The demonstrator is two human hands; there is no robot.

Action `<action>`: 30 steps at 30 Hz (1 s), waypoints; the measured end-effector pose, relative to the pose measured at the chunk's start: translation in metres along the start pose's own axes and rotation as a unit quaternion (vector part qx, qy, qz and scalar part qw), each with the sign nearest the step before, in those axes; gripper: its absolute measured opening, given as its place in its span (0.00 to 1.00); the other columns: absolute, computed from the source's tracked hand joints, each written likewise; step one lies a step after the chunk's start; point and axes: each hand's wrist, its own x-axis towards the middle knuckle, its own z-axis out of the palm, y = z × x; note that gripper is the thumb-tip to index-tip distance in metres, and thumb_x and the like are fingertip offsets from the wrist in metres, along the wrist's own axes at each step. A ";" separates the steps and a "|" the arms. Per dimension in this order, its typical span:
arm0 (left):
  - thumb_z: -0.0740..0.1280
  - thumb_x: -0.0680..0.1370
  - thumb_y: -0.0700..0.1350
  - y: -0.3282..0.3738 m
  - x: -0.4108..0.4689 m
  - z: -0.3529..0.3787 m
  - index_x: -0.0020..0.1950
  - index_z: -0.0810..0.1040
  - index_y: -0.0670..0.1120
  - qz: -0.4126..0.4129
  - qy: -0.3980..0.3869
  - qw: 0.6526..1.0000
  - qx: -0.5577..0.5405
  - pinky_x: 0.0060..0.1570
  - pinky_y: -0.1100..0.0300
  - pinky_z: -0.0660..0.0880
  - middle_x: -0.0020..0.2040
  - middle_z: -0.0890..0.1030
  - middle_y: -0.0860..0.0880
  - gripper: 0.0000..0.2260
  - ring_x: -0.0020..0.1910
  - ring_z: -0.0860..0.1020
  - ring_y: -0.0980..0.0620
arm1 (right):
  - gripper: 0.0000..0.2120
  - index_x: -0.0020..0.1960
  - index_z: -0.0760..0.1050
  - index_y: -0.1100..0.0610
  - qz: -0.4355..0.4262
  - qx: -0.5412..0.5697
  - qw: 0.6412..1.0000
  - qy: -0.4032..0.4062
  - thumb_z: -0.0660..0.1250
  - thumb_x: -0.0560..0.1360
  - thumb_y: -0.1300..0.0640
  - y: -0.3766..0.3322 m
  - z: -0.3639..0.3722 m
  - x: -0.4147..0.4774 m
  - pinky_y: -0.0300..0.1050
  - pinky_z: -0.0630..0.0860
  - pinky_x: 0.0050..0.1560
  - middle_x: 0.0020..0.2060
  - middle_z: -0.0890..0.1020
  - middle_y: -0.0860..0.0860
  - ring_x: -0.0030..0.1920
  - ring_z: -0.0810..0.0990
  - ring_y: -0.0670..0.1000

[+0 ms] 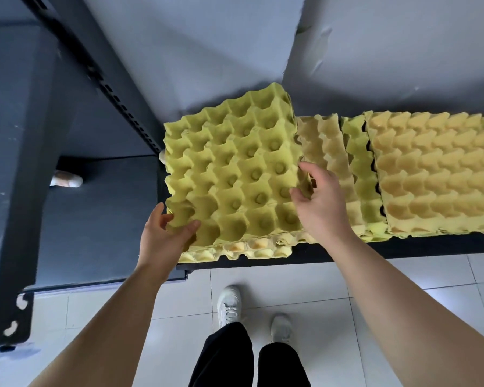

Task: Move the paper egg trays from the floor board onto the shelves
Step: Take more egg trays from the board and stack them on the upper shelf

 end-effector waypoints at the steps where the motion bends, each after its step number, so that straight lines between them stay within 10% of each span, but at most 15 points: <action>1: 0.76 0.61 0.64 0.004 -0.005 -0.003 0.64 0.72 0.54 0.016 0.004 1.000 0.024 0.51 0.55 0.76 0.61 0.75 0.51 0.35 0.59 0.75 0.49 | 0.21 0.67 0.70 0.51 -0.001 0.013 1.000 0.002 0.67 0.75 0.61 -0.001 -0.003 -0.003 0.31 0.66 0.59 0.61 0.71 0.51 0.58 0.71 0.44; 5: 0.77 0.64 0.60 0.024 -0.032 -0.014 0.70 0.68 0.51 0.052 0.042 0.995 0.069 0.66 0.54 0.66 0.68 0.63 0.47 0.38 0.65 0.67 0.48 | 0.21 0.67 0.71 0.51 -0.023 0.044 0.998 0.023 0.67 0.75 0.61 -0.009 -0.023 -0.016 0.38 0.69 0.63 0.61 0.73 0.50 0.61 0.73 0.46; 16: 0.75 0.70 0.53 0.076 -0.170 -0.016 0.66 0.68 0.56 0.137 0.067 0.988 -0.014 0.55 0.50 0.75 0.57 0.78 0.56 0.28 0.55 0.77 0.52 | 0.20 0.68 0.70 0.52 -0.073 0.043 0.993 0.077 0.65 0.76 0.59 -0.036 -0.135 -0.095 0.43 0.68 0.64 0.62 0.74 0.53 0.60 0.72 0.47; 21: 0.72 0.72 0.54 0.111 -0.260 -0.038 0.57 0.69 0.59 0.224 0.095 0.969 -0.041 0.39 0.64 0.72 0.47 0.78 0.62 0.17 0.46 0.77 0.63 | 0.20 0.69 0.69 0.51 -0.131 0.047 0.985 0.106 0.64 0.77 0.57 -0.069 -0.204 -0.150 0.45 0.70 0.63 0.62 0.74 0.51 0.58 0.72 0.45; 30: 0.73 0.65 0.61 0.176 -0.411 -0.123 0.73 0.61 0.54 0.360 0.151 0.918 -0.068 0.51 0.64 0.69 0.57 0.72 0.62 0.41 0.53 0.71 0.63 | 0.19 0.69 0.69 0.51 -0.238 0.083 0.952 0.175 0.61 0.79 0.55 -0.184 -0.303 -0.227 0.49 0.68 0.66 0.65 0.73 0.52 0.61 0.71 0.45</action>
